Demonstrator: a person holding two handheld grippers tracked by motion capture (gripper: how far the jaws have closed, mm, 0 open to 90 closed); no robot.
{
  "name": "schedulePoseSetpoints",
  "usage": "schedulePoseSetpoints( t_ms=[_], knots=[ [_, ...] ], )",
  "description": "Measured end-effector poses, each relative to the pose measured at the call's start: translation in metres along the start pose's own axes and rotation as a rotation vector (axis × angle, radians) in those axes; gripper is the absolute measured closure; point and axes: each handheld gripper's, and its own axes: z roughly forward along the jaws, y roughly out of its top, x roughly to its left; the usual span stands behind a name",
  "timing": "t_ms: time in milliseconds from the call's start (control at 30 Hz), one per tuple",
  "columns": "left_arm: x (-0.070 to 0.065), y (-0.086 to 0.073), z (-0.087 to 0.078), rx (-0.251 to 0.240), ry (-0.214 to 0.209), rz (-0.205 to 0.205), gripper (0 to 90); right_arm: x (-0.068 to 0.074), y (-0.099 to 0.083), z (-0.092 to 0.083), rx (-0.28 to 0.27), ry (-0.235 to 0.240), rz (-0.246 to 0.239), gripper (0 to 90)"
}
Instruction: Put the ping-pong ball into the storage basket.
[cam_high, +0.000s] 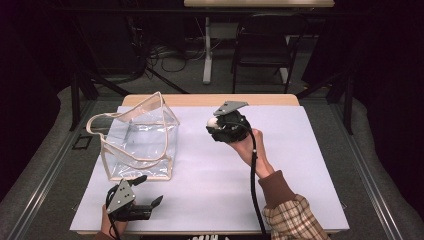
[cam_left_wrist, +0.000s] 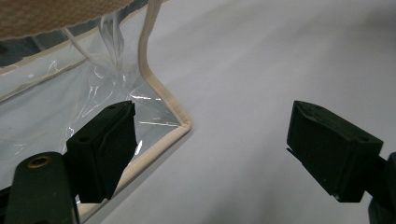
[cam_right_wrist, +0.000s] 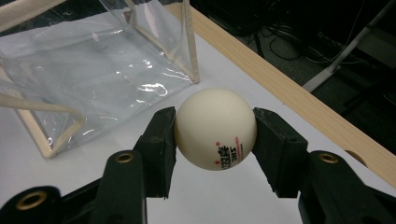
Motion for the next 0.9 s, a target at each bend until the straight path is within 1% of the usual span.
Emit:
schedulePoseSetpoints(
  t_ms=[267,367,567,900],
  knots=[
    [0.000,0.000,0.000,0.000,0.000,0.000,16.0,0.003,0.010,0.002,0.001,0.006,-0.017,50.7],
    [0.000,0.000,0.000,-0.001,0.000,0.000,16.0,0.005,0.012,0.004,-0.001,0.013,-0.015,50.7],
    [0.000,0.000,0.000,-0.002,0.000,0.000,16.0,0.008,0.016,0.008,0.001,0.017,-0.027,50.7],
    [0.000,0.000,0.000,-0.002,0.000,0.000,16.0,0.009,0.021,0.012,0.005,0.025,-0.033,50.7]
  ],
)
